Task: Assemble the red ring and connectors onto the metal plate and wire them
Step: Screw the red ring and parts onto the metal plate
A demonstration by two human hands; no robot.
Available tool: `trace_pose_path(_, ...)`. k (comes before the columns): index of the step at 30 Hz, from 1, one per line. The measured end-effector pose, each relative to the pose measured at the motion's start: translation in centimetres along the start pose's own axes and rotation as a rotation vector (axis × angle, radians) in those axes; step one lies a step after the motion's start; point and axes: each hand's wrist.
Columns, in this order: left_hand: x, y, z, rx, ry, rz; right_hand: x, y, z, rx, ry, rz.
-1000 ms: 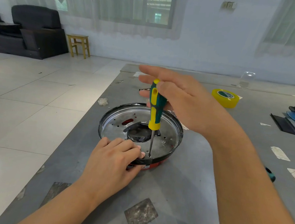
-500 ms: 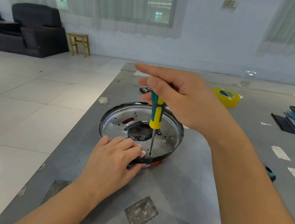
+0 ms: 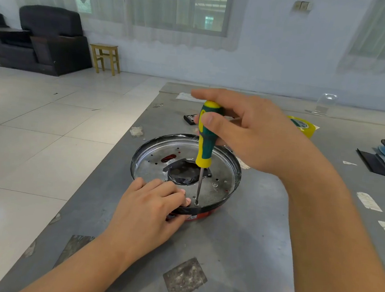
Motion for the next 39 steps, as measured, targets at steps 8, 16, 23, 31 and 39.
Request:
trace_pose_path(8,-0.1,0.0,0.0,-0.011,0.002,0.004,-0.8,-0.7,0.1,0.057,0.032,0.186)
trace_pose_path(16,-0.1,-0.1,-0.1,0.005,0.003,0.013,-0.7,-0.4,0.0,0.050,-0.003,0.141)
trace_pose_path(23,0.1,0.1,-0.2,-0.011,0.019,0.011,0.0,-0.4,0.3,0.090,-0.013,0.264)
trace_pose_path(31,0.4,0.2,-0.2,0.002,0.042,0.028,1.9,1.9,1.0,0.517,-0.104,0.019)
trace_pose_path(39,0.2,-0.4,0.0,0.058,0.012,0.033,9.9,2.2,4.4,0.830,-0.298,0.084)
Point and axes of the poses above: each hand's wrist, its own z-axis away from the middle knuckle, its own y-axis out of the back of the hand, x = y × z, and after that the axes turned 9 degrees about z, right-handed
